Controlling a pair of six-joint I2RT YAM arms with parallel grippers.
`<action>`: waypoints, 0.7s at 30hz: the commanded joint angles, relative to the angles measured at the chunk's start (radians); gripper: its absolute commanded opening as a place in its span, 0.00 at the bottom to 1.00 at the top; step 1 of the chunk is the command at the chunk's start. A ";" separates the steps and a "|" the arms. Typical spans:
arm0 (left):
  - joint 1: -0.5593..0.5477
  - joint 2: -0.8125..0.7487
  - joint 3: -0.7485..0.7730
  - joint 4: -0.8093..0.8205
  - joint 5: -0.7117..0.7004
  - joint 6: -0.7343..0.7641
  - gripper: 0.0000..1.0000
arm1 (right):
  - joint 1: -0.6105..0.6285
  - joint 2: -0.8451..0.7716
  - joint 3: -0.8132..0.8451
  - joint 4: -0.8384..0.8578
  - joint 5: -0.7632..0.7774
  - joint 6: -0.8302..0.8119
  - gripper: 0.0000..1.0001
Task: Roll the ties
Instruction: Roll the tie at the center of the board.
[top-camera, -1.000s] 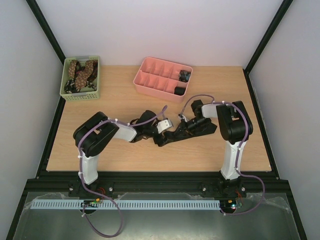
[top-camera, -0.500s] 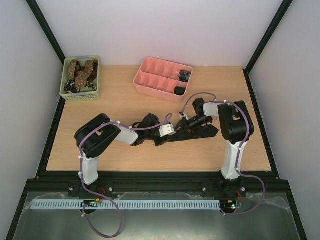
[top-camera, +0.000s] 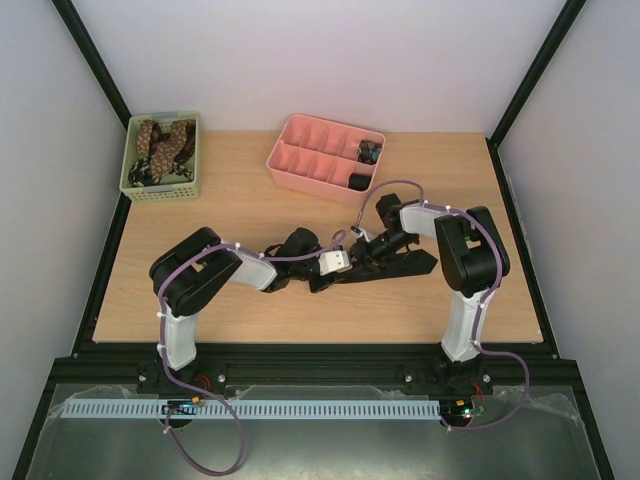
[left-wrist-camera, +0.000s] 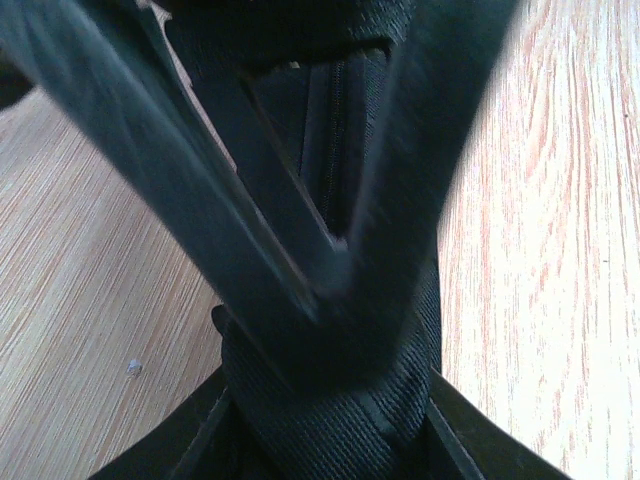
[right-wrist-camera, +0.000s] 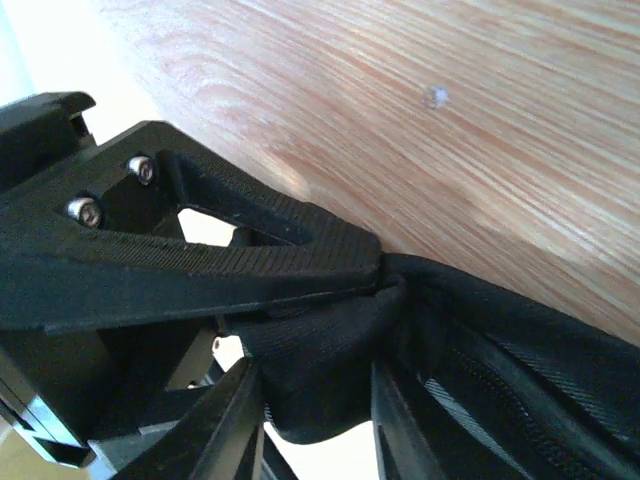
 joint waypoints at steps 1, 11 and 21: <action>0.003 0.020 -0.028 -0.130 -0.044 0.036 0.37 | 0.006 0.044 0.009 -0.016 0.086 0.010 0.25; 0.012 -0.005 -0.032 -0.105 -0.025 0.028 0.62 | -0.038 0.060 -0.051 -0.042 0.116 -0.023 0.01; 0.015 -0.038 -0.030 0.004 0.044 -0.032 0.79 | -0.140 0.175 0.006 -0.137 0.129 -0.098 0.01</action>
